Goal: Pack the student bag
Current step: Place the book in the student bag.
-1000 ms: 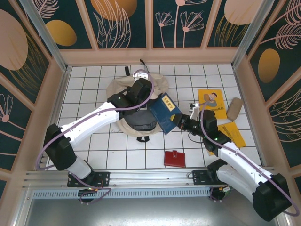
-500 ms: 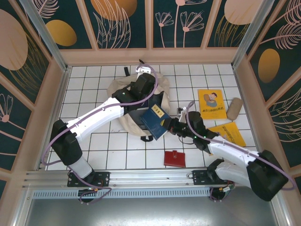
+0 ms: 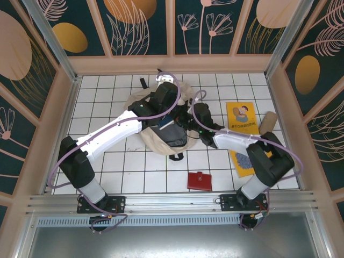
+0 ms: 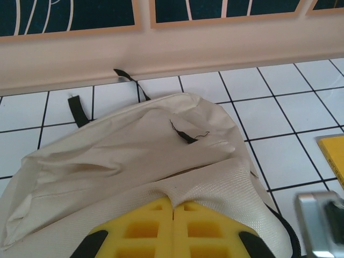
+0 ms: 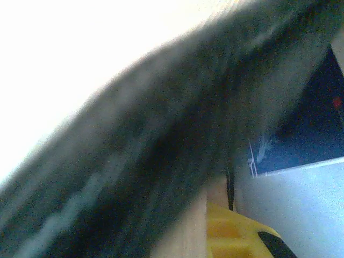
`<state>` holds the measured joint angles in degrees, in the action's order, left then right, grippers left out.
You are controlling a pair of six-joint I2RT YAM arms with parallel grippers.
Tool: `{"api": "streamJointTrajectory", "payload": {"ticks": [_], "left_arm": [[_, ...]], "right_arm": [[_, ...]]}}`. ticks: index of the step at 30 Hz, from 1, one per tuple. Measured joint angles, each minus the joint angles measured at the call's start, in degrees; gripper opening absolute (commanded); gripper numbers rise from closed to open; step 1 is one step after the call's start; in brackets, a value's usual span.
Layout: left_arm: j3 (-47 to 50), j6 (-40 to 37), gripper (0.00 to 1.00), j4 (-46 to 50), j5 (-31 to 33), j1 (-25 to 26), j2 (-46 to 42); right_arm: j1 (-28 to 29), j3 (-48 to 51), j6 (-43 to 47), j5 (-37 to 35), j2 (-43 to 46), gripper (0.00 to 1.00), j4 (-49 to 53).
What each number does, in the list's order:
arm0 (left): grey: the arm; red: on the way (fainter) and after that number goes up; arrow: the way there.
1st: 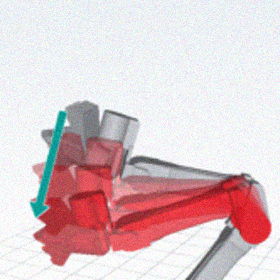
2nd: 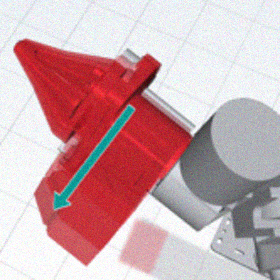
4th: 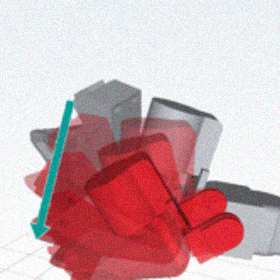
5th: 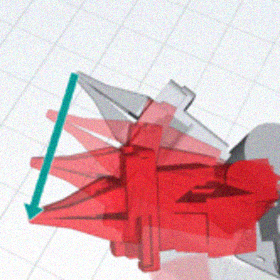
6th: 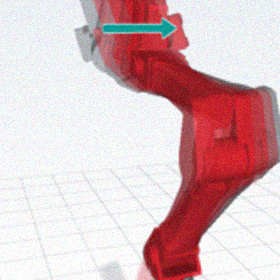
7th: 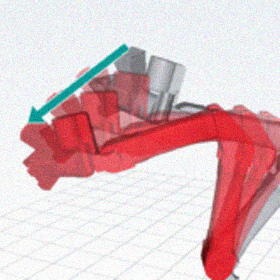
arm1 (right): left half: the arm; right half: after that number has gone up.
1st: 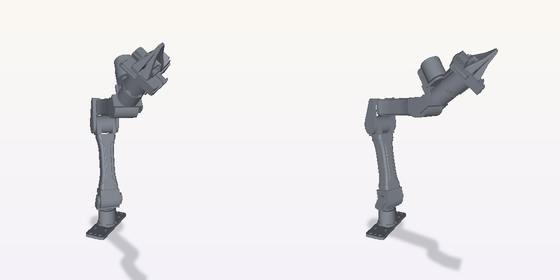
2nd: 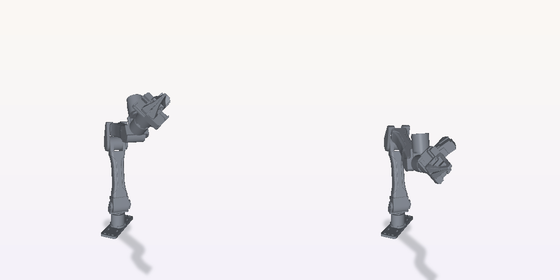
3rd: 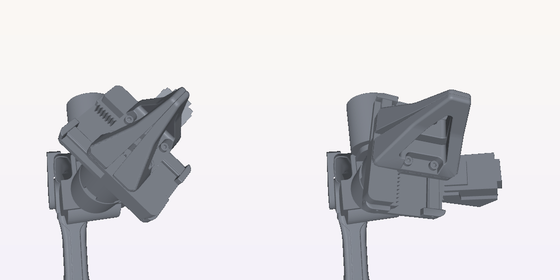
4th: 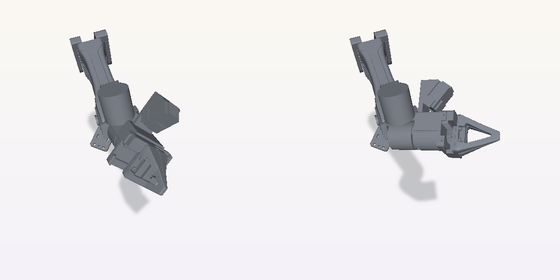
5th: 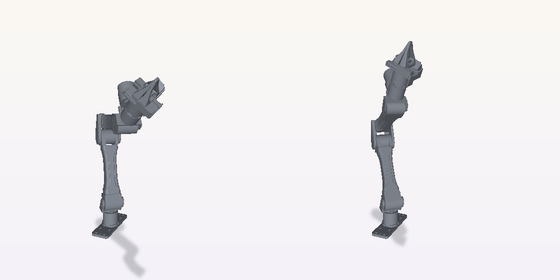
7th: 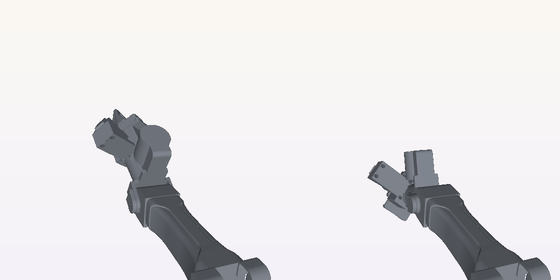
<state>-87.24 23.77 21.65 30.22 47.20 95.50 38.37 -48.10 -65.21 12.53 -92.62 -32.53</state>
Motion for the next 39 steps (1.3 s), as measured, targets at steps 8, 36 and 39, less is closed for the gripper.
{"api": "streamJointTrajectory", "payload": {"ticks": [8,36,39], "left_arm": [[0.0,0.5,0.00,0.0,0.0,0.0,-0.1],[0.0,0.5,0.00,0.0,-3.1,-3.1,-0.1],[-0.1,0.5,0.00,0.0,-3.4,-3.4,0.0]], "right_arm": [[0.0,-8.3,-4.3,-5.6,-13.8,0.00,-3.1],[-2.0,-16.5,-8.7,-5.8,-21.7,0.77,5.2],[-2.9,-14.2,-8.5,-4.4,-17.5,0.77,8.4]]}}
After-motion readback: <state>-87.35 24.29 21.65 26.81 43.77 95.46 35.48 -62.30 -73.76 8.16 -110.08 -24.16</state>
